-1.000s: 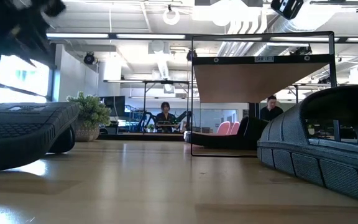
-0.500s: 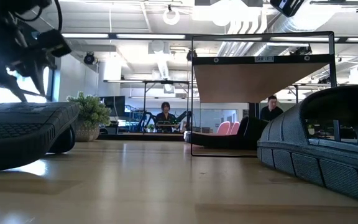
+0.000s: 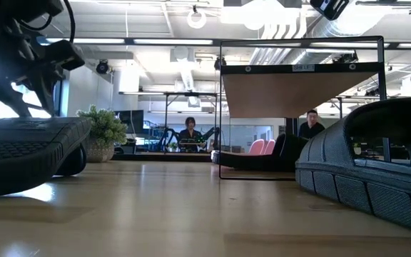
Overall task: Pick and place slides into the shelf
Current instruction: Put the black slipper under the shelf
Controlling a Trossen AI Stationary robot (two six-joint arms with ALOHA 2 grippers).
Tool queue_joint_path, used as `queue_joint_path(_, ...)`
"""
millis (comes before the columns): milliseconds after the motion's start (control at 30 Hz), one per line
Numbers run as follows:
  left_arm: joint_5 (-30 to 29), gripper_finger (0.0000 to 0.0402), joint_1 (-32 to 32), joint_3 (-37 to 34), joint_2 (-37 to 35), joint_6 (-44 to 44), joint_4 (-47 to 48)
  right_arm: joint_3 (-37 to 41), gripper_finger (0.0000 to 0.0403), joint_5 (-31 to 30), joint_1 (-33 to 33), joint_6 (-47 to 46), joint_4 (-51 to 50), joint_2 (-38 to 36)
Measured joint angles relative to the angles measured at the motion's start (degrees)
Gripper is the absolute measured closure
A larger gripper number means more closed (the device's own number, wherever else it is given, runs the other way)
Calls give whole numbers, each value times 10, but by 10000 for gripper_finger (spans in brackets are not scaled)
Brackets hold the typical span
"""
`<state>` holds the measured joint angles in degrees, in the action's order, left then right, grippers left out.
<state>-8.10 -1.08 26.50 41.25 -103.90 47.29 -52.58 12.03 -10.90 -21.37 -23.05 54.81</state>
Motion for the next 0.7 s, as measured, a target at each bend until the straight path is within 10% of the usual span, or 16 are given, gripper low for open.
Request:
queue_joint_path(300, -1, 279, 0, -84, -9, 17, -183, 0, 316, 0, 0, -8, 0, 0)
queue_joint_path(700, 11, 279, 0, -90, -12, 70, -205, 0, 316, 0, 0, -26, 0, 0)
